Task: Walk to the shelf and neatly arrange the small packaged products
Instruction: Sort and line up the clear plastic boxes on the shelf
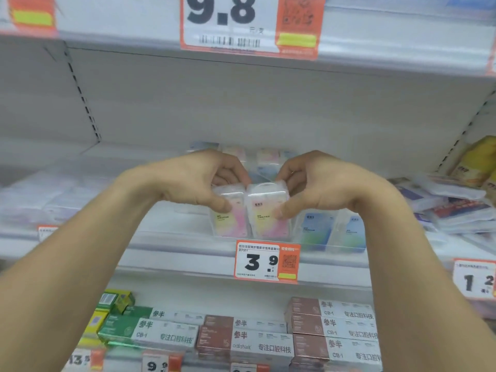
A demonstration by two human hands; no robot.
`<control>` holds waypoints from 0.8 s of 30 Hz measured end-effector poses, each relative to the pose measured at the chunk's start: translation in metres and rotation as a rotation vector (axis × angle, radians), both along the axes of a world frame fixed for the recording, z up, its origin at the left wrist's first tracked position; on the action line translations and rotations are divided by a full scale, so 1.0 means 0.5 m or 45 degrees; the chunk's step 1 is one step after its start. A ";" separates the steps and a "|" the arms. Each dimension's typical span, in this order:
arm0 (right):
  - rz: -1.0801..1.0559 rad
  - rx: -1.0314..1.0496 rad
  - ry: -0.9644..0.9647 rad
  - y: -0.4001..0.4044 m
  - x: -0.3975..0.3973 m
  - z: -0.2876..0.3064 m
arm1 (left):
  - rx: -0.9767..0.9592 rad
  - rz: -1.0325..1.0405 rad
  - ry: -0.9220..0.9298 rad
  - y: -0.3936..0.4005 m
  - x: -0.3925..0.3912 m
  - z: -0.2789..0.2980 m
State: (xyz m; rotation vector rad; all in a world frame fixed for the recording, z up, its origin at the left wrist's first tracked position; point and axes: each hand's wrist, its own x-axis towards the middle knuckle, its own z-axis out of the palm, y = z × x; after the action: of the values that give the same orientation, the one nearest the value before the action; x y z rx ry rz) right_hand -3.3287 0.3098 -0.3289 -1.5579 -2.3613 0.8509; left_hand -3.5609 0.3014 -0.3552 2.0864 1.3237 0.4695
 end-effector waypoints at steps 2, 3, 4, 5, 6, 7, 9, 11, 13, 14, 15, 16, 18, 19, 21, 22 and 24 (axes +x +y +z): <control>-0.001 -0.010 -0.144 0.001 0.000 -0.003 | -0.030 -0.019 -0.005 0.001 0.008 -0.004; -0.006 -0.014 -0.207 0.001 0.001 -0.004 | -0.042 -0.013 -0.002 0.002 0.013 -0.006; -0.012 -0.022 -0.255 -0.001 0.002 -0.002 | -0.045 0.000 0.010 0.002 0.020 -0.007; -0.011 -0.029 -0.290 -0.004 0.004 -0.001 | -0.038 0.013 0.032 0.002 0.027 -0.008; -0.004 -0.032 -0.309 -0.004 0.007 0.001 | -0.028 0.019 0.051 0.002 0.036 -0.010; 0.006 -0.039 -0.310 -0.003 0.013 0.003 | -0.022 0.012 0.061 0.004 0.044 -0.012; -0.005 -0.073 -0.261 0.001 0.033 0.009 | -0.032 -0.023 0.059 0.004 0.057 -0.014; -0.055 -0.085 -0.237 0.010 0.067 0.017 | -0.031 -0.026 0.085 0.003 0.059 -0.010; -0.087 -0.109 -0.279 0.015 0.101 0.021 | -0.027 -0.003 0.134 0.002 0.055 -0.004; -0.098 -0.127 -0.316 0.014 0.112 0.021 | -0.032 0.001 0.154 0.001 0.052 -0.001; -0.104 -0.140 -0.361 0.014 0.118 0.018 | -0.041 0.000 0.169 0.001 0.051 0.001; -0.102 -0.145 -0.404 0.013 0.119 0.012 | -0.051 -0.006 0.179 0.000 0.052 0.003; -0.083 -0.132 -0.437 0.016 0.118 -0.001 | -0.068 -0.017 0.175 0.001 0.055 0.006; -0.071 -0.121 -0.425 0.019 0.118 -0.007 | -0.071 -0.013 0.173 0.001 0.056 0.008; -0.055 -0.120 -0.395 0.022 0.120 -0.009 | -0.055 0.006 0.192 0.002 0.059 0.011; -0.050 -0.125 -0.388 0.022 0.120 -0.008 | -0.054 0.015 0.200 0.002 0.060 0.012; -0.041 -0.135 -0.391 0.020 0.121 -0.005 | -0.069 0.014 0.209 0.003 0.060 0.012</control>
State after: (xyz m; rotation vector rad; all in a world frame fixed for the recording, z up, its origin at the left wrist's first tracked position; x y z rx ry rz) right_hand -3.2681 0.3199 -0.3316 -1.8843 -2.5228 0.7906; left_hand -3.5309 0.3029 -0.3490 2.1104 1.4256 0.2682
